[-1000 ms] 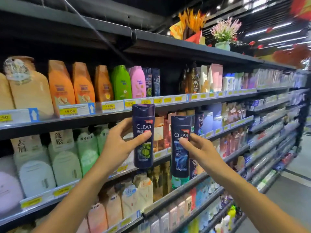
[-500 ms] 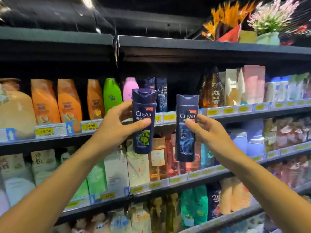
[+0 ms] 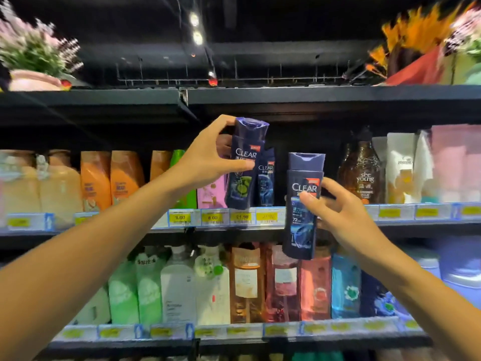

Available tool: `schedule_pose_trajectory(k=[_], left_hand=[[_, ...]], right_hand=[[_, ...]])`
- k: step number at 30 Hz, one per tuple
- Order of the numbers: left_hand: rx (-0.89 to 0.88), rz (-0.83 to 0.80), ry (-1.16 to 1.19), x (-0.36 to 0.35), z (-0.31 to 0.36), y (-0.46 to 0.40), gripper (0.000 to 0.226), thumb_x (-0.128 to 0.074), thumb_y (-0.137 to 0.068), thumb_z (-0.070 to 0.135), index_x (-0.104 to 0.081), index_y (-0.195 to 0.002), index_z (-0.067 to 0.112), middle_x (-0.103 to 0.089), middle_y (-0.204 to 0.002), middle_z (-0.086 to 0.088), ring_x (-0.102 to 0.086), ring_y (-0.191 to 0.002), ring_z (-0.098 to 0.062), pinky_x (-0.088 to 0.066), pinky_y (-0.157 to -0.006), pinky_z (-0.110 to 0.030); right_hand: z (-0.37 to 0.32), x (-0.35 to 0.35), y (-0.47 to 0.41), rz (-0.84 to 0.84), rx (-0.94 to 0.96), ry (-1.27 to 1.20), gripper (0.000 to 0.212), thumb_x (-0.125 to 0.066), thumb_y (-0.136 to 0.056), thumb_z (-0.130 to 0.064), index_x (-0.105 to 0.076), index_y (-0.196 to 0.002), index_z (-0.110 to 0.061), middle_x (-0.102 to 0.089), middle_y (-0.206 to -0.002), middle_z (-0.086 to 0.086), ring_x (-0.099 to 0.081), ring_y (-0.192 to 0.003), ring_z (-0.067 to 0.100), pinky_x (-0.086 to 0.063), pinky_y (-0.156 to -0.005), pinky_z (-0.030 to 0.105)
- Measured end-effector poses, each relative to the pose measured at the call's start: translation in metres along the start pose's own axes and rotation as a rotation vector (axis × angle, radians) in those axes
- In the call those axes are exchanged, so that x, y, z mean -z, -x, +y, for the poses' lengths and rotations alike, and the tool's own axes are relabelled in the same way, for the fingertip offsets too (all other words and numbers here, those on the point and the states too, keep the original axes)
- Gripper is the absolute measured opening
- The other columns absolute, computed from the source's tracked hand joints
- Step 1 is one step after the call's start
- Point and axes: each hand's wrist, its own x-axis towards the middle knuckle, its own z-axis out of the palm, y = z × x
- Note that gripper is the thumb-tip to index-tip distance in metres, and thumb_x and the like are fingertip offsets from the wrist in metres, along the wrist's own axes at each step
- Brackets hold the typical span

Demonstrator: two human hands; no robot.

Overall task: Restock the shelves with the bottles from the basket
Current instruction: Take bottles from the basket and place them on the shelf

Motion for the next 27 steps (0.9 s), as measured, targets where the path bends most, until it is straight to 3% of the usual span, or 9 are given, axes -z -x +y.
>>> schedule_pose_trajectory(k=[7, 11, 15, 19, 23, 27], left_hand=[[-0.001, -0.006, -0.197, -0.008, -0.014, -0.032, 0.071, -0.09, -0.074, 0.019, -0.049, -0.132, 0.019, -0.06, -0.126, 0.004, -0.062, -0.109, -0.007, -0.055, -0.084, -0.022], [-0.009, -0.069, -0.186, -0.016, -0.018, -0.036, 0.089, -0.088, -0.075, 0.01, -0.036, -0.145, 0.029, -0.052, -0.128, 0.006, -0.061, -0.106, -0.005, -0.057, -0.077, -0.013], [0.016, -0.171, -0.214, -0.02, -0.024, -0.042, 0.08, -0.084, -0.079, 0.005, -0.043, -0.142, 0.031, -0.05, -0.127, 0.008, -0.063, -0.104, -0.01, -0.057, -0.071, -0.012], [0.018, -0.262, -0.323, -0.024, -0.036, -0.047, 0.073, -0.087, -0.077, 0.012, -0.049, -0.137, 0.03, -0.056, -0.132, 0.006, -0.061, -0.115, -0.013, -0.06, -0.085, -0.024], [0.038, -0.292, -0.391, -0.027, -0.042, -0.051, 0.075, -0.086, -0.079, 0.018, -0.047, -0.143, 0.029, -0.058, -0.135, 0.003, -0.059, -0.121, -0.015, -0.056, -0.098, -0.037], [0.059, -0.257, -0.676, -0.028, -0.039, -0.052, 0.082, -0.08, -0.084, 0.036, -0.035, -0.152, 0.033, -0.043, -0.14, -0.008, -0.043, -0.131, -0.024, -0.048, -0.102, -0.04]], right_hand=[[-0.005, 0.006, -0.006, -0.011, 0.029, -0.024, 0.035, -0.058, -0.098, -0.015, -0.057, -0.132, -0.018, -0.078, -0.104, 0.001, -0.075, -0.096, 0.013, -0.058, -0.07, 0.022], [-0.005, 0.007, -0.005, -0.028, 0.02, -0.022, 0.036, -0.059, -0.098, -0.017, -0.055, -0.133, -0.02, -0.078, -0.105, 0.0, -0.075, -0.096, 0.013, -0.059, -0.069, 0.021], [-0.007, 0.01, -0.003, -0.032, 0.026, -0.015, 0.037, -0.058, -0.098, -0.016, -0.054, -0.135, -0.021, -0.078, -0.105, 0.0, -0.075, -0.096, 0.013, -0.059, -0.067, 0.02], [-0.008, 0.014, -0.002, -0.007, 0.037, 0.012, 0.037, -0.058, -0.098, -0.018, -0.054, -0.135, -0.022, -0.077, -0.108, -0.001, -0.074, -0.099, 0.014, -0.059, -0.07, 0.021], [-0.006, 0.017, 0.0, -0.02, 0.027, 0.027, 0.038, -0.058, -0.099, -0.019, -0.053, -0.136, -0.024, -0.076, -0.111, -0.001, -0.074, -0.101, 0.013, -0.059, -0.071, 0.021], [-0.004, 0.017, 0.001, -0.019, 0.009, 0.023, 0.038, -0.058, -0.099, -0.018, -0.053, -0.136, -0.023, -0.077, -0.109, -0.001, -0.074, -0.098, 0.011, -0.058, -0.069, 0.02]])
